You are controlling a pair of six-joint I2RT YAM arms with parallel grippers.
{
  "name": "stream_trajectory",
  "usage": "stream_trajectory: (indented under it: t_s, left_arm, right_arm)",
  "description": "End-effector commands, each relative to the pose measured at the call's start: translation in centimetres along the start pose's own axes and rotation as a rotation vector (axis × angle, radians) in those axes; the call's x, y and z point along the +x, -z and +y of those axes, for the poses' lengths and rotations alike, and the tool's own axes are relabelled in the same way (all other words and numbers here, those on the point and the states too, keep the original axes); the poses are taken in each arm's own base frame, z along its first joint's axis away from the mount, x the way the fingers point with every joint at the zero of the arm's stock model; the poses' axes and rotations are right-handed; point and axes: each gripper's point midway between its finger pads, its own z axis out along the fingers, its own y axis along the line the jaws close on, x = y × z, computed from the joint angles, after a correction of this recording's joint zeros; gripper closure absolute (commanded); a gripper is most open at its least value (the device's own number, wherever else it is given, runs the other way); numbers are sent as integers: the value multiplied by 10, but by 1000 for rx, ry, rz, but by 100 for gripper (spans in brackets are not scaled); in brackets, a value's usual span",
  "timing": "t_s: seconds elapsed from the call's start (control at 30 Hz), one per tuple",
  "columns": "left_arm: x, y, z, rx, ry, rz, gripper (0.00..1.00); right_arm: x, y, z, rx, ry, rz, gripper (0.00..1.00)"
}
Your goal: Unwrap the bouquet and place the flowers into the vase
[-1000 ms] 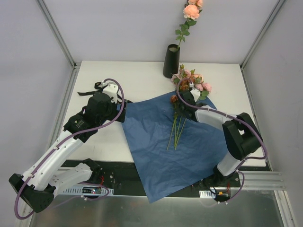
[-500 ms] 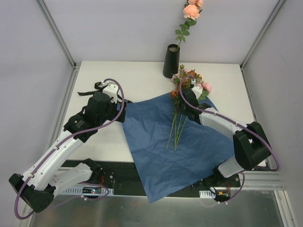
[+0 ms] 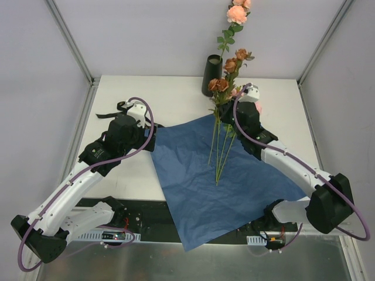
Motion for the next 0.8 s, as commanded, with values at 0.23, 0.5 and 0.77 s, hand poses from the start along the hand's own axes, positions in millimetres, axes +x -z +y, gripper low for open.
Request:
stream_trajectory:
  t_s: [0.23, 0.5, 0.77]
  left_arm:
    - [-12, 6, -6, 36, 7, -52, 1]
    - [-15, 10, -3, 24, 9, -68, 1]
    - [-17, 14, -3, 32, 14, -82, 1]
  right_arm:
    - [-185, 33, 129, -400, 297, -645, 100]
    - [-260, 25, 174, -498, 403, -968, 100]
    - [-298, -18, 183, -456, 466, -1079, 100]
